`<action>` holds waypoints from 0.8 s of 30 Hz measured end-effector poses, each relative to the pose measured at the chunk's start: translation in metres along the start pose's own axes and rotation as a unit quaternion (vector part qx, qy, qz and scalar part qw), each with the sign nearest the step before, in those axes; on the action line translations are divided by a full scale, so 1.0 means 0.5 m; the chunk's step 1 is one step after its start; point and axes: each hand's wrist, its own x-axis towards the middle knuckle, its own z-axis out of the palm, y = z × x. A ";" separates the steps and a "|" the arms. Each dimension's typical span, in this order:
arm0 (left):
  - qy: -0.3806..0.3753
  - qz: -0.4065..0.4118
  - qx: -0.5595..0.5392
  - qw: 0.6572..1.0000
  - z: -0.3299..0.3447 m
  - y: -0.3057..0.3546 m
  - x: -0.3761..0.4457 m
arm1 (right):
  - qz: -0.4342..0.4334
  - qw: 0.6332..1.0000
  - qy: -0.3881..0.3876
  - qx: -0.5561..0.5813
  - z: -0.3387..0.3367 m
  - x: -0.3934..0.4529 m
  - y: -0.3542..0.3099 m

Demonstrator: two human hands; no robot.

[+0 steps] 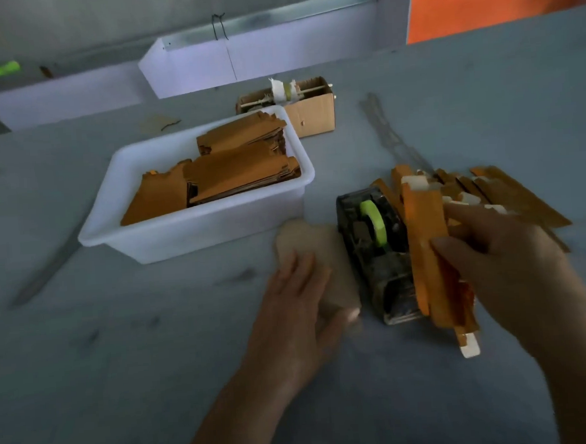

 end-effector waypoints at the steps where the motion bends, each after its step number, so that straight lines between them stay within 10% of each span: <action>1: -0.019 0.006 0.026 0.999 0.008 0.002 0.005 | 0.009 0.999 0.009 -0.031 0.004 0.011 0.003; 10: 0.053 -0.057 -0.107 0.991 0.011 0.019 0.025 | 0.030 0.987 0.118 -0.100 0.005 0.014 -0.005; 19: -0.106 -0.145 0.019 0.983 0.020 0.059 0.109 | -0.016 0.993 0.097 -0.070 0.013 -0.033 -0.014; 24: -0.054 -0.129 0.075 0.987 0.035 0.058 0.087 | -0.021 0.992 0.108 -0.062 0.005 -0.044 -0.027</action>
